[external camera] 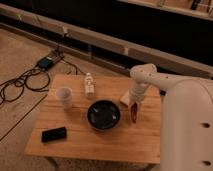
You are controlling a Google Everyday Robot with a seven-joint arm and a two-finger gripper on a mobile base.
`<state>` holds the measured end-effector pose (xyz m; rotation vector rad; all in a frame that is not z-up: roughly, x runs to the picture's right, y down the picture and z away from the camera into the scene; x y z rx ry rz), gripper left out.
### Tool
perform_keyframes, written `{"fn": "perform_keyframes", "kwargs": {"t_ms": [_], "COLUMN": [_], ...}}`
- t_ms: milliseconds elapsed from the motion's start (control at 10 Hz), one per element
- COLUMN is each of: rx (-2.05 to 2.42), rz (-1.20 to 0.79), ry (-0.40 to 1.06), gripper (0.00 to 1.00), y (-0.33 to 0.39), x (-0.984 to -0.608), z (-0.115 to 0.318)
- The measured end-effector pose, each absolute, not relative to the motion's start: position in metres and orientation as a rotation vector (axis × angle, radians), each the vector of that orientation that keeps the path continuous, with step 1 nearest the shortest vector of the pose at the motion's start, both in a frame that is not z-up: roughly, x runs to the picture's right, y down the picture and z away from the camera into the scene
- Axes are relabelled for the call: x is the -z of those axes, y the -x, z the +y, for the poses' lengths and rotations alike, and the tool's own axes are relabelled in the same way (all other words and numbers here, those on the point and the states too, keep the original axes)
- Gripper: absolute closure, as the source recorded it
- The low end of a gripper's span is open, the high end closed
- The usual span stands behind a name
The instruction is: Place the pepper in the ceramic cup
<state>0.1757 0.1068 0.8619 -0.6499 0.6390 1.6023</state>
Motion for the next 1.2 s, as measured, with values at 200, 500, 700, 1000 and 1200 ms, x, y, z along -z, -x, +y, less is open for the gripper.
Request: {"fn": "perform_keyframes", "kwargs": {"t_ms": [200,500,700,1000,1200], "rx": [-1.541,-1.388,-1.304,-1.190,-1.128], "rz": [0.589,0.485,0.418,0.295,0.214], "ry": [0.626,0.647,0.661,0.654,0.647], "gripper": [1.00,1.00,1.00,1.00,1.00], "y": [-0.148,-0.079,-0.037,0.021,0.057], "x": [-0.847,-0.840,-0.842,-0.843,-0.844], "z": [0.072,0.035,0.015,-0.024,-0.045]}}
